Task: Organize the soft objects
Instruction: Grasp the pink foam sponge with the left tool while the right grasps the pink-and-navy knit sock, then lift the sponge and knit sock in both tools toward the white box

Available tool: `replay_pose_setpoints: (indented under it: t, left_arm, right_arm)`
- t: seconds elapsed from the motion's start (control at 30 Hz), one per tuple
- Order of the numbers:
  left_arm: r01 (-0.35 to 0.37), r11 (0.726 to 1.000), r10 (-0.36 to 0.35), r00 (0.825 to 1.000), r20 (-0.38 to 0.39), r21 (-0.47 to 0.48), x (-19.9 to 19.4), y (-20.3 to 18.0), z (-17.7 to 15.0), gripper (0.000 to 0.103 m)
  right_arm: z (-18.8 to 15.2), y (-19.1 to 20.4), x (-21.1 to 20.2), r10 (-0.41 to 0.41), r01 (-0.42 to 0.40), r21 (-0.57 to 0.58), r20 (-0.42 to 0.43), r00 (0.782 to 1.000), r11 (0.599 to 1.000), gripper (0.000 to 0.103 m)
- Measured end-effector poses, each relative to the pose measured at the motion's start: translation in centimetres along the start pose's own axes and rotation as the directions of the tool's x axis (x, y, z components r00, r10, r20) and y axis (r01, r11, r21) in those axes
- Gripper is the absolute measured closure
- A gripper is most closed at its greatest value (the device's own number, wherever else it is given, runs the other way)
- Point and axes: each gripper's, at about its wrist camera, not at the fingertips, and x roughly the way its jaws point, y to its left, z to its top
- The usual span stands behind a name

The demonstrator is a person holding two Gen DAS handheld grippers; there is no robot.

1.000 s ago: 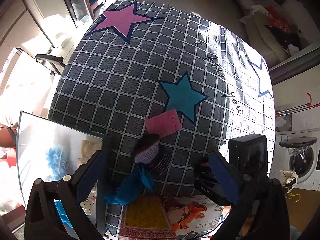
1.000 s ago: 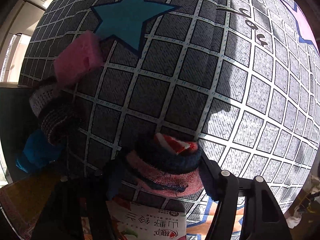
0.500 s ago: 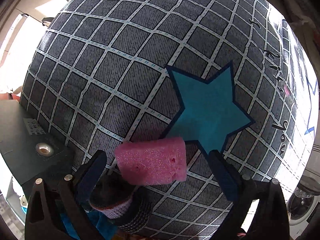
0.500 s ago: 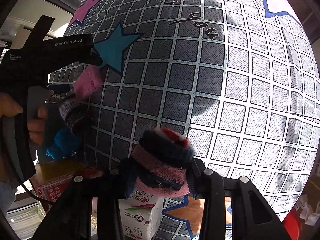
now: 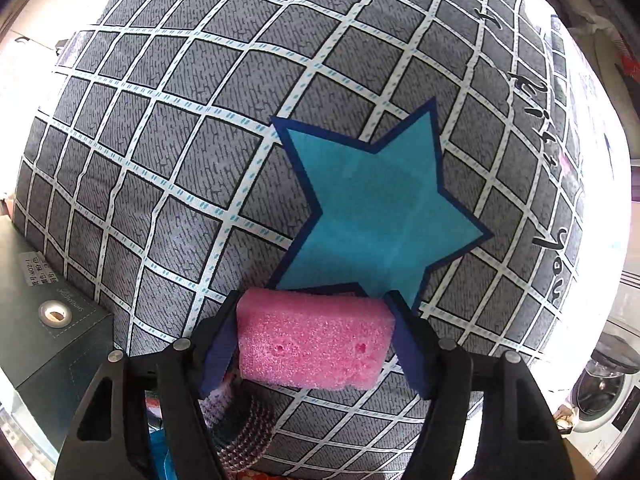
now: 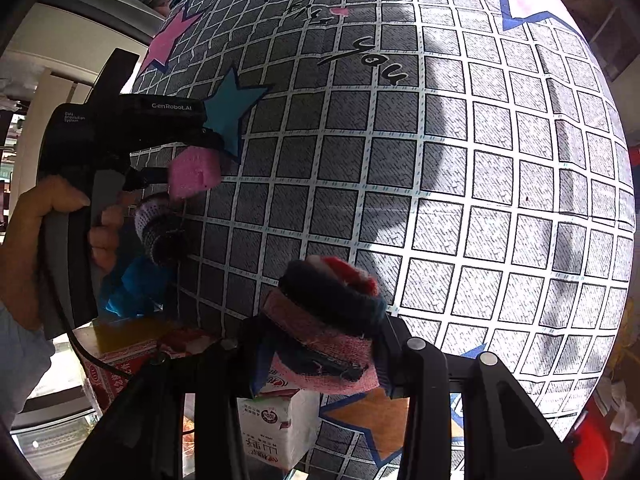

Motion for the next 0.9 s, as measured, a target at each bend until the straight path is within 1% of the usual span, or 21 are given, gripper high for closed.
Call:
replay_pose_setpoints:
  t: [0.03,0.1,0.2,0.3,0.4,0.5,0.67,0.77,0.9]
  left_arm:
    - [0.007,1.000,-0.007,1.000,0.005,0.015,0.0,-0.3,-0.1,0.031]
    - [0.022,0.999,-0.022,1.000,0.017,0.031,-0.3,-0.7,-0.6,0.031]
    - [0.050,0.996,-0.056,0.996,0.071,0.071,-1.4,-1.7,-2.2,0.031]
    - [0.023,0.983,-0.052,0.987,0.154,0.184,-3.9,-3.7,-3.2,0.031]
    - [0.004,0.956,-0.073,0.971,0.226,0.292,-6.7,-5.8,-4.9,0.031]
    - [-0.006,0.924,-0.105,0.957,0.269,0.382,-9.2,-6.8,-7.4,0.031]
    - [0.002,0.855,-0.172,0.944,0.281,0.519,-12.0,-6.3,-11.6,0.031]
    - [0.008,0.825,-0.203,0.937,0.283,0.565,-12.9,-5.4,-15.1,0.031]
    - [-0.001,0.794,-0.225,0.929,0.296,0.608,-14.7,-3.4,-19.0,0.031]
  right_arm:
    - [0.5,0.5,-0.1,-0.004,0.004,0.003,0.004,1.000,1.000,0.060]
    - [0.3,0.5,-0.7,-0.013,0.013,0.009,0.013,1.000,1.000,0.060]
    - [-0.3,0.3,-1.6,-0.028,0.027,0.023,0.030,0.999,0.999,0.060]
    - [-0.8,-0.2,-2.2,-0.040,0.038,0.044,0.042,0.998,0.998,0.060]
    - [-0.4,0.4,-2.5,-0.059,0.056,0.052,0.051,0.997,0.997,0.060]
    - [-1.0,1.0,-3.1,-0.072,0.069,0.049,0.057,0.996,0.996,0.060]
    - [-2.1,2.1,-3.3,-0.091,0.088,0.052,0.065,0.994,0.995,0.060]
    - [-2.9,2.7,-3.2,-0.096,0.091,0.069,0.075,0.993,0.994,0.060]
    - [-4.2,4.0,-3.5,-0.099,0.093,0.072,0.088,0.991,0.993,0.060]
